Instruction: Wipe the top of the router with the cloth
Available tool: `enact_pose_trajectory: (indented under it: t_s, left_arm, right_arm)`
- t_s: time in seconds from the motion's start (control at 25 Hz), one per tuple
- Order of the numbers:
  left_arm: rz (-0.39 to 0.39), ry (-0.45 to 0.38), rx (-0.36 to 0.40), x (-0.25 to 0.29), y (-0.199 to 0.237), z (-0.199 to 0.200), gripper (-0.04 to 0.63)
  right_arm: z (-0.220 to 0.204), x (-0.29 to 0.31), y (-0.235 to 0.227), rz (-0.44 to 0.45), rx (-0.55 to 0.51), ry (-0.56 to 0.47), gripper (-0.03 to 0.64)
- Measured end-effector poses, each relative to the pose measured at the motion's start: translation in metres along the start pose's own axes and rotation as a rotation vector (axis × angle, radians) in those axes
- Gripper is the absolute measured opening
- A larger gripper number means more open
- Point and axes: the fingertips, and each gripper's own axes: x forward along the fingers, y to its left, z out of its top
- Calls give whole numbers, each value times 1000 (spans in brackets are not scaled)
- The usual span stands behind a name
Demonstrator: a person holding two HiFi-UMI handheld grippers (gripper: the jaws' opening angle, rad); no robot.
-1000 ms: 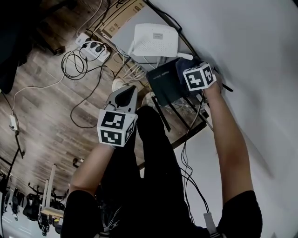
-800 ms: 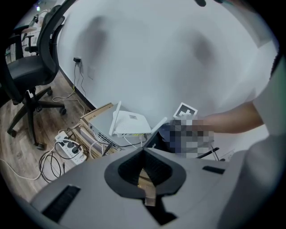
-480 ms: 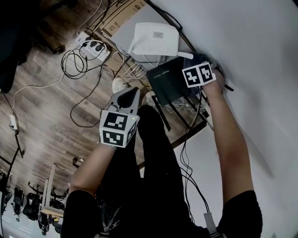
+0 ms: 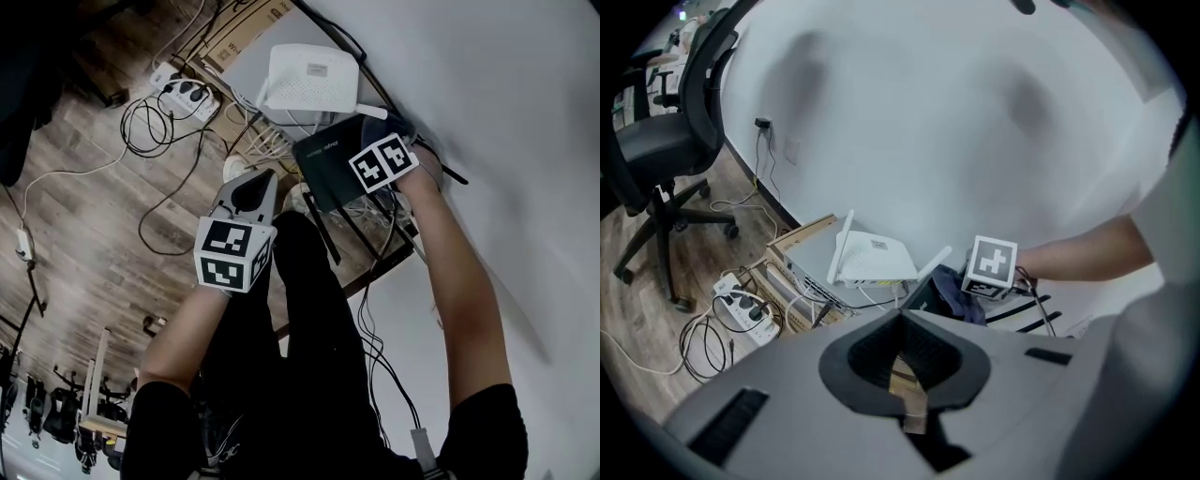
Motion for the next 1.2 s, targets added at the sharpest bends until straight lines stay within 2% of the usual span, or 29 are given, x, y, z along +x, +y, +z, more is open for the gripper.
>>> enact_pose_trajectory:
  t_s: [0.36,0.64,1.04,1.2]
  left_arm:
    - [-14,-1,10,3,-8,1,0]
    - [0,-10,-9,2,-3,-2,0]
    - [9,-14,-8,-1,-6,-5,1]
    - [16,-22,-22,-2,-8,-5,1]
  right_arm:
    - [2,-9,29,107,21,-13,6]
    - [12,-22,50,178,-18,-39,6]
    - [27,-46,91,395,71,-75,6]
    - [33,-55,106,451,116,-100,6]
